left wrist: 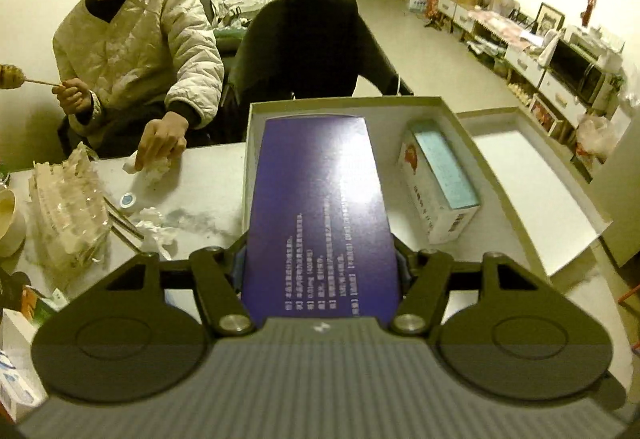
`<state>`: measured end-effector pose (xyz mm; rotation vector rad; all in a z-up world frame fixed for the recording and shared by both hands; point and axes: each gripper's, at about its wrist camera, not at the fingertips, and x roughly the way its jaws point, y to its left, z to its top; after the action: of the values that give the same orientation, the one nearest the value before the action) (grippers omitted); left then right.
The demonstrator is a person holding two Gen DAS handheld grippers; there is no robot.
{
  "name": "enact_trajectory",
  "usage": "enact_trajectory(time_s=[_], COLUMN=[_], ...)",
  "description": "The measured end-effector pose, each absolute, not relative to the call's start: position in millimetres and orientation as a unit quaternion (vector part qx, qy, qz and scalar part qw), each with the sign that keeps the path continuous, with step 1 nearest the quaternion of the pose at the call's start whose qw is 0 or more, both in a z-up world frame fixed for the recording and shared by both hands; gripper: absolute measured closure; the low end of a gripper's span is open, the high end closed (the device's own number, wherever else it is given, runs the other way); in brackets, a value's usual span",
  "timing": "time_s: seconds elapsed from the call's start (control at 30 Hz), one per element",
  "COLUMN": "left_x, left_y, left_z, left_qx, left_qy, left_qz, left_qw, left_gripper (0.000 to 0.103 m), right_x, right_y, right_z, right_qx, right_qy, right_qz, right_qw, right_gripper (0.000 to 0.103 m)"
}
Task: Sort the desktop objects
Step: 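Lower the purple box into the beige box and open the left gripper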
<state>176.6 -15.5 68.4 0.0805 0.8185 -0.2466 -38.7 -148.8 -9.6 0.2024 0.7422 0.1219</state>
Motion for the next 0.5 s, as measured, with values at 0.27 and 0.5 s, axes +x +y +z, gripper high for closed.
enact_trajectory(time_s=[0.27, 0.5], left_x=[208.1, 233.6], left_y=[-33.8, -42.9], left_z=[48.5, 25.5], left_qx=[0.054, 0.064], left_qy=[0.423, 0.451], left_qz=[-0.111, -0.094], left_qw=[0.898, 0.885], left_gripper=[0.04, 0.04], right_x=[-36.6, -33.9], right_y=[-158.1, -161.5], right_z=[-5.8, -7.9], right_qx=[0.101, 0.1], right_qy=[0.357, 0.361], right_qz=[0.048, 0.043], right_qw=[0.928, 0.926], right_gripper=[0.0, 0.0])
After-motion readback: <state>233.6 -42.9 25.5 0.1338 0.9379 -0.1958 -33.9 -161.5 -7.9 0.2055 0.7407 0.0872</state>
